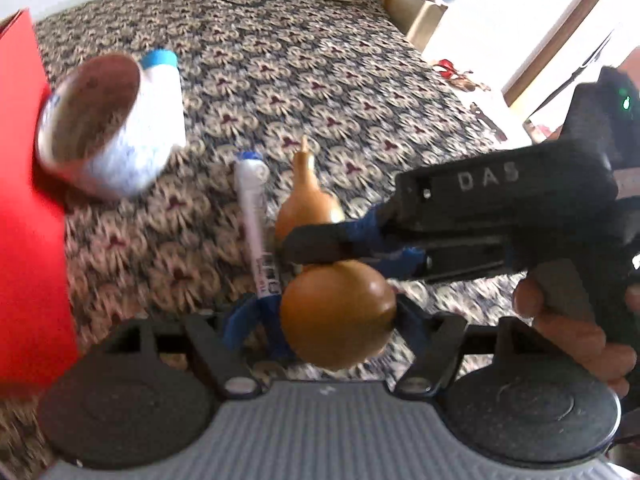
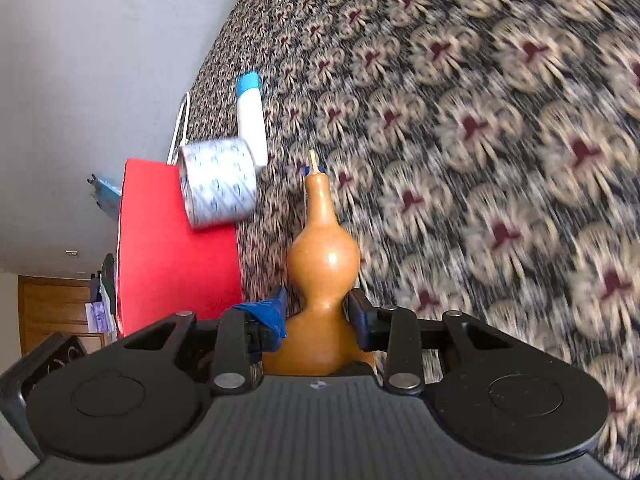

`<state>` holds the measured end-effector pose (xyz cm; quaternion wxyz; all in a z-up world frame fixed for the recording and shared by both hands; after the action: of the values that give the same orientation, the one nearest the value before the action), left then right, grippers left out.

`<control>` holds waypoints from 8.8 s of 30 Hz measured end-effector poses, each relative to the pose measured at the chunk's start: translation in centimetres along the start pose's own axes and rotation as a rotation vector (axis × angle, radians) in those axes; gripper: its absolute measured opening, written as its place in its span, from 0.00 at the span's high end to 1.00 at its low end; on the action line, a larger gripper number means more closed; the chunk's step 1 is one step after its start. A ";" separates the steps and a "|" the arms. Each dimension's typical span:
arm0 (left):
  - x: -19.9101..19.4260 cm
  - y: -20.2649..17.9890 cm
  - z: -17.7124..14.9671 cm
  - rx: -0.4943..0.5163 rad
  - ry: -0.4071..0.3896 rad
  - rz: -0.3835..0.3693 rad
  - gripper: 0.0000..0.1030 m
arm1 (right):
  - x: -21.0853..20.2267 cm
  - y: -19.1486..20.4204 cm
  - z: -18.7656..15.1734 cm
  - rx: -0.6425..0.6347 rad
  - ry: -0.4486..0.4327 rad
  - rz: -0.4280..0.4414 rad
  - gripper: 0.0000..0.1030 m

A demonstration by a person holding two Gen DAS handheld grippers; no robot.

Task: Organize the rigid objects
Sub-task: 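Grasp the brown gourd by its waist with the left gripper, then lower the gourd into the red box and open the left gripper, then withdraw the left gripper and move it over the white marker, then grasp the white marker with blue cap with the left gripper, then carry the marker into the red box and lower it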

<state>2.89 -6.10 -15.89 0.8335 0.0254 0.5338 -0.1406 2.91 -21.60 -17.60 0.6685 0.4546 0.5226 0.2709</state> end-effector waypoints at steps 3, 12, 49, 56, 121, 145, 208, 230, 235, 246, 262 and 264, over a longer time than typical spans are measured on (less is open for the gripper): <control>-0.8 -0.7 -1.1 0.003 0.008 -0.035 0.34 | -1.2 -0.2 -1.5 0.000 -0.009 0.004 0.85; -3.5 -2.8 -3.2 0.056 -0.055 -0.030 0.44 | -1.8 1.3 -2.4 -0.040 -0.032 0.029 0.87; -18.7 27.9 2.2 -0.073 -0.402 0.224 0.46 | 27.2 25.2 -1.4 -0.424 0.037 0.119 0.86; -14.7 31.4 1.3 -0.142 -0.275 0.182 0.47 | 30.7 23.5 -1.5 -0.332 0.125 0.030 0.87; -18.4 22.9 -1.5 -0.080 -0.269 0.514 0.30 | 15.9 22.4 -6.4 -0.423 -0.223 0.164 0.82; -17.4 7.5 -0.5 0.062 -0.328 0.388 0.30 | 1.1 12.0 -4.4 -0.341 -0.353 0.042 0.85; -1.3 -1.3 -0.6 -0.033 -0.070 0.069 0.92 | 2.8 0.2 1.2 -0.122 -0.082 0.041 0.91; -13.9 3.5 1.0 -0.056 -0.356 0.035 0.91 | 4.6 17.1 -0.8 -0.473 -0.156 0.153 1.00; -17.6 7.8 1.4 -0.068 -0.435 0.050 0.92 | 9.3 21.8 -1.7 -0.558 -0.116 0.170 1.00; -18.0 18.1 1.6 -0.111 -0.419 0.140 0.92 | 20.9 24.8 -1.3 -0.578 -0.003 0.046 1.00; -9.9 25.6 0.6 -0.159 -0.150 0.216 0.92 | 29.8 20.9 -1.1 -0.458 0.223 -0.218 1.00; -9.6 25.9 0.5 -0.161 -0.138 0.220 0.91 | 29.9 20.9 -1.0 -0.470 0.232 -0.240 1.00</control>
<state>6.38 20.65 -9.91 0.8779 0.0070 0.4788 -0.0063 13.51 12.97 -12.55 0.7185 0.1882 0.5686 0.3537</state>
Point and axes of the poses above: each gripper's, at about its wrist camera, not at the fingertips, and x roughly the way its jaws point, y to its left, z to its top, the point moved 5 cm from there along x, roughly the way its jaws point, and after that the axes turned 12 degrees about z, right-handed, at the moved point
